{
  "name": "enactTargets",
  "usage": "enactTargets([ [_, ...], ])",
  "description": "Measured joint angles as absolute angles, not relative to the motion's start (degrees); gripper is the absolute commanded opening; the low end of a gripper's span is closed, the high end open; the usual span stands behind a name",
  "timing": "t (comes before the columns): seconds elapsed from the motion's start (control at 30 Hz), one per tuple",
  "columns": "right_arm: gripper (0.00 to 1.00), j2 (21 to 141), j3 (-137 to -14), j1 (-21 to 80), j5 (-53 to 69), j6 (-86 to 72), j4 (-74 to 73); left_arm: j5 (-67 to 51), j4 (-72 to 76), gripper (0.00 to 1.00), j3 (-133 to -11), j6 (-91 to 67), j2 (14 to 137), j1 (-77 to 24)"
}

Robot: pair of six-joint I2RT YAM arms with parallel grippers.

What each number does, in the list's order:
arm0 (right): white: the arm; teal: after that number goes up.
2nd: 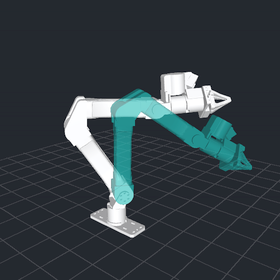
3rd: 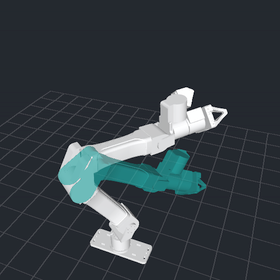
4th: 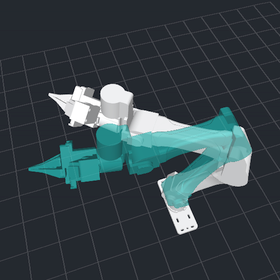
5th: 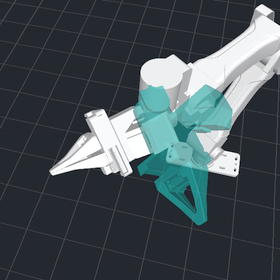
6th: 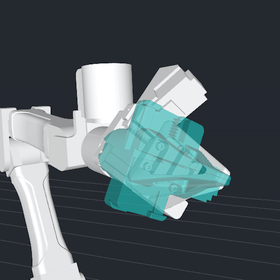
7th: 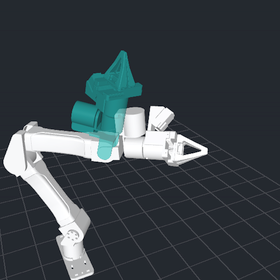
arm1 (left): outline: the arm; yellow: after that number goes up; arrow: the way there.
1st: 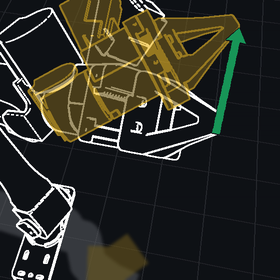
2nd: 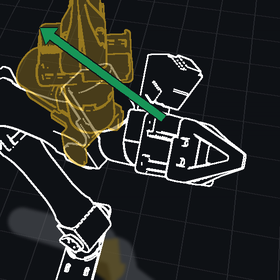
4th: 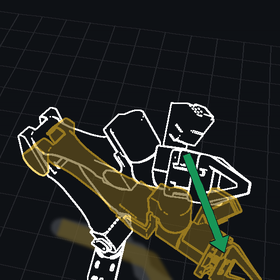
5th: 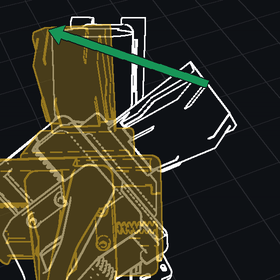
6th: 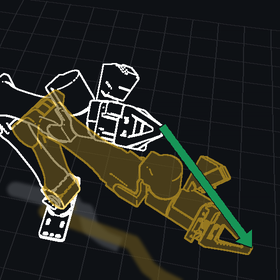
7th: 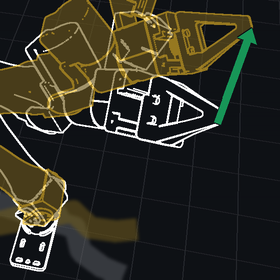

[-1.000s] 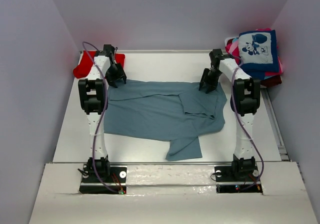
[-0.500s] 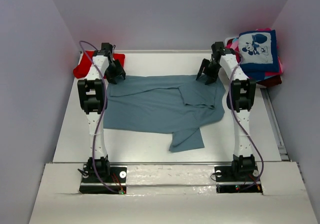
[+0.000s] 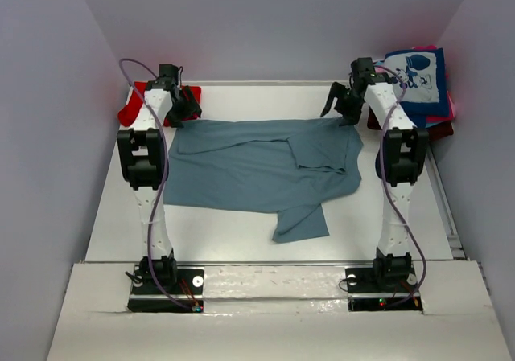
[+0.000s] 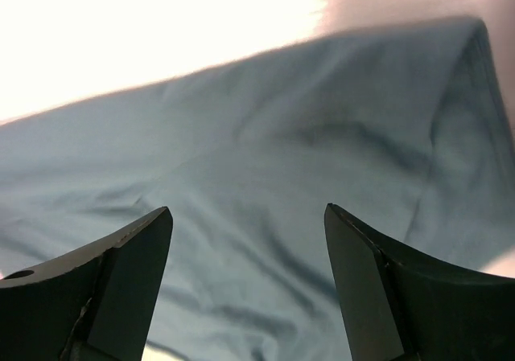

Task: Fold and stack the t-shirts
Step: Fold the flattened tshirt in 1/3 of the way

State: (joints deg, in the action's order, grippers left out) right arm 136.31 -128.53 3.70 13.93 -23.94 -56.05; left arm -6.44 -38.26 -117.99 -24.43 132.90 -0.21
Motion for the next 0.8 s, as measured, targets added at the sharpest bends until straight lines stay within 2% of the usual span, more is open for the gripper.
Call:
enactTargets([
  [0.23,0.81,117.91,-116.05,4.19,14.09,-24.47,-55.68,-2.24,-38.96,0.78,-112.57,-24.45,118.93,-4.16],
  [0.37,0.81,105.71,-99.94,7.35,13.98,-25.04,-54.52,-1.76,-37.43,0.78,-94.74,-25.06,104.55,-7.6],
  [0.57,0.81,90.32,-70.87,11.7,15.94,-26.57,-50.78,-2.98,-35.7,0.78,-70.28,-25.96,91.88,-7.4],
  [0.63,0.81,85.89,-61.95,11.46,15.57,-27.29,-51.03,-3.22,-35.73,0.78,-66.13,-26.09,90.39,-7.01],
  [0.8,0.81,77.41,-51.46,10.85,15.27,-28.69,-51.16,-4.32,-34.98,0.78,-62.43,-26.22,87.0,-6.94],
])
